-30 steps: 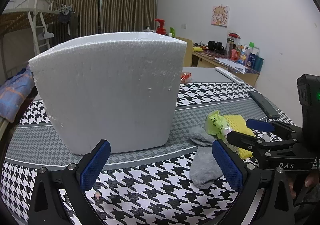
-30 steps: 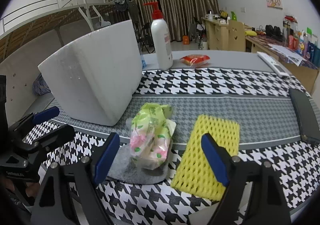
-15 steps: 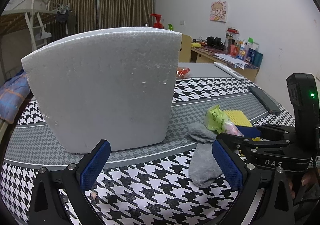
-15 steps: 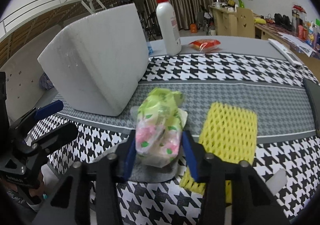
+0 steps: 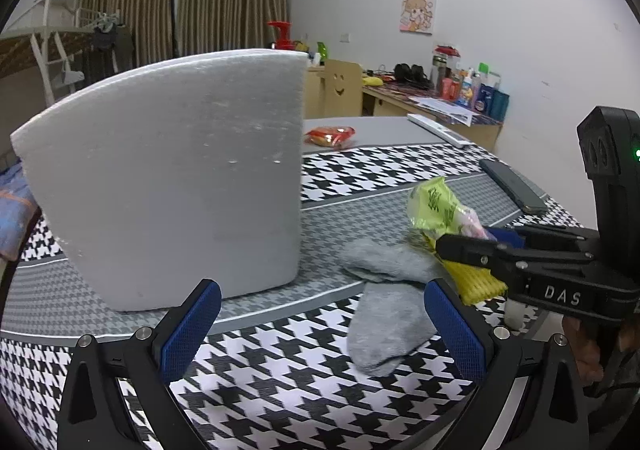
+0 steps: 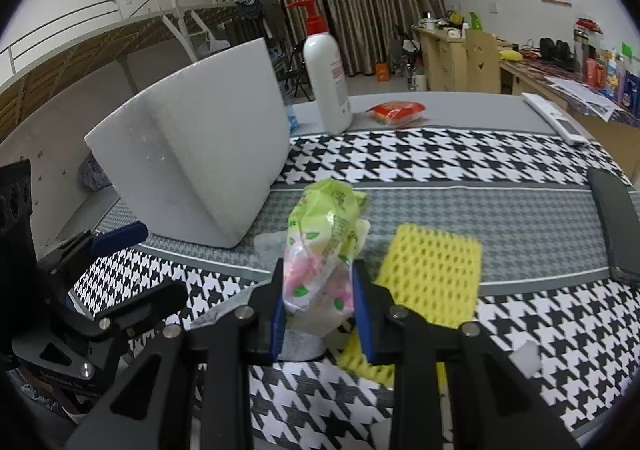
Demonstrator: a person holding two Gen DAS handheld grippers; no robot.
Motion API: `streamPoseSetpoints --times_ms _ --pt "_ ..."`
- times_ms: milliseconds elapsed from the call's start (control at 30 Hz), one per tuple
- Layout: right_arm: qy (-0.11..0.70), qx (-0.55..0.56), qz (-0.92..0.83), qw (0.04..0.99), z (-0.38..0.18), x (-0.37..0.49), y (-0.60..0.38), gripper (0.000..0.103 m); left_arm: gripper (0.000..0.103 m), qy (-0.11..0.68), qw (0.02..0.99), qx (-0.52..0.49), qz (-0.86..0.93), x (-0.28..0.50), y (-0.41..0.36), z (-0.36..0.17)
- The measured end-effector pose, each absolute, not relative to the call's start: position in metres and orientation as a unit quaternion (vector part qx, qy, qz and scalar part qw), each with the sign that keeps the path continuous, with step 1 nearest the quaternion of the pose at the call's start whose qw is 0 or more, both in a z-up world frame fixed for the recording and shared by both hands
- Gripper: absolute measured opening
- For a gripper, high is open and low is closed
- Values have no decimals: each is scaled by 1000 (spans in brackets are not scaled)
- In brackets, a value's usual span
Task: Organize soft objects
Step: 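Lower the left tool onto the grey cloth and close it while the right tool holds the packet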
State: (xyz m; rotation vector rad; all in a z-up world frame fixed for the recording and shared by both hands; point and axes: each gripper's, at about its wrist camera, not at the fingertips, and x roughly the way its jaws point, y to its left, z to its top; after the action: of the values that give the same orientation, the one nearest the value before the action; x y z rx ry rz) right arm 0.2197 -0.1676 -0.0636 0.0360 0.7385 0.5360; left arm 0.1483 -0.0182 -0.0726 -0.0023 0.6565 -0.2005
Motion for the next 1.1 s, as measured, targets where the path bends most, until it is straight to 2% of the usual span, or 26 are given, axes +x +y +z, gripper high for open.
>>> streamPoseSetpoints --times_ms 400,767,1100 --pt "351 27 240 904 -65 218 -186 34 101 356 925 5 -135 160 -42 -84" --pt "349 35 233 907 -64 215 -200 34 86 398 905 14 -150 172 -62 -98" --pt "347 41 233 908 -66 212 -208 34 75 422 895 28 -140 174 -69 -107"
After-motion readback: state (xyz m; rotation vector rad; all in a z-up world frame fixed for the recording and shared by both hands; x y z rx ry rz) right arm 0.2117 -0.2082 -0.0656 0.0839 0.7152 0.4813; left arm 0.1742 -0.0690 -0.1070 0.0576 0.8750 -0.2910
